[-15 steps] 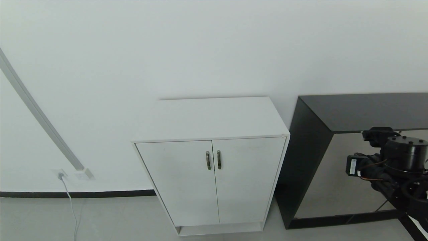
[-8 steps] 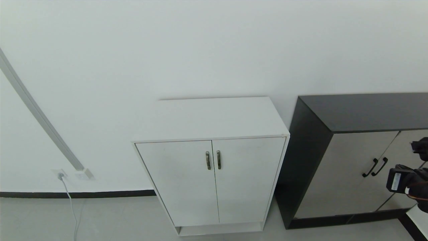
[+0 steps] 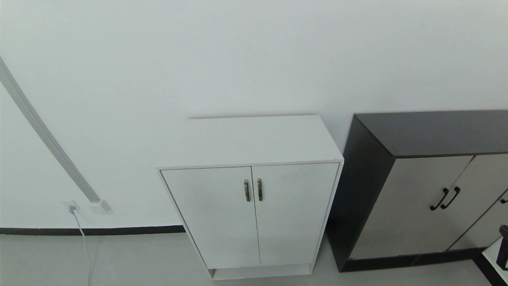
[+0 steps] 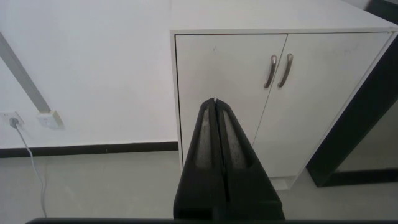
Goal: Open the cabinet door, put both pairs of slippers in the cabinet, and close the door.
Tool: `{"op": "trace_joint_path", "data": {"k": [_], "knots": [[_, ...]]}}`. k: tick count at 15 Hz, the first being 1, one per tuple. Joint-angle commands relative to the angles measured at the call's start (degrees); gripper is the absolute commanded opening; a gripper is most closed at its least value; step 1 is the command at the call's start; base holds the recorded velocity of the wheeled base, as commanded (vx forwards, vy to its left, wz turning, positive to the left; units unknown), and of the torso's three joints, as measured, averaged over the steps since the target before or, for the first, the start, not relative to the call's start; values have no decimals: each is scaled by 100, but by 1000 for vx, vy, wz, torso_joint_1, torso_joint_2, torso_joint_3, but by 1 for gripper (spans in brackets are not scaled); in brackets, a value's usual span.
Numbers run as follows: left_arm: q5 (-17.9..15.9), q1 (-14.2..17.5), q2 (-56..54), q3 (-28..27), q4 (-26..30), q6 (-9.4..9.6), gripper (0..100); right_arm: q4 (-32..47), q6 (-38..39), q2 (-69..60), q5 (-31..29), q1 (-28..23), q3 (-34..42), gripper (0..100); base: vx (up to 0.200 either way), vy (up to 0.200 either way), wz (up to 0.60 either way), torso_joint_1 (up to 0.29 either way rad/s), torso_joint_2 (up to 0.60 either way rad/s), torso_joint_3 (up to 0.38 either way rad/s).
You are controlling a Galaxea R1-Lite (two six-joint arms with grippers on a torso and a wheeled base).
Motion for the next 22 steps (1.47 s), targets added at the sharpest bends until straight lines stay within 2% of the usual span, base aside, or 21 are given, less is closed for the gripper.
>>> {"op": "trace_joint_path", "data": {"k": [1,3,4,6,9,11,19,22], "knots": [[1,1,2,0,-1,-2,0,934,-2,-1211,241,5,34,0,0,0,0,0,0,0],[1,1,2,0,-1,-2,0,2182,-2,-2292,531,5,-19,0,0,0,0,0,0,0],[1,1,11,0,-1,-2,0,2542,-2,-2582,636,5,-80,0,0,0,0,0,0,0],[1,1,11,0,-1,-2,0,3693,-2,-3426,1155,13,-168,0,0,0,0,0,0,0],[1,1,2,0,-1,-2,0,4502,33,-4226,1823,22,-45,0,0,0,0,0,0,0],[1,1,2,0,-1,-2,0,4608,33,-4410,2042,22,69,0,0,0,0,0,0,0],[1,1,2,0,-1,-2,0,4616,112,-4595,2051,128,368,0,0,0,0,0,0,0],[1,1,2,0,-1,-2,0,4616,121,-5078,2016,-57,368,0,0,0,0,0,0,0]]}}
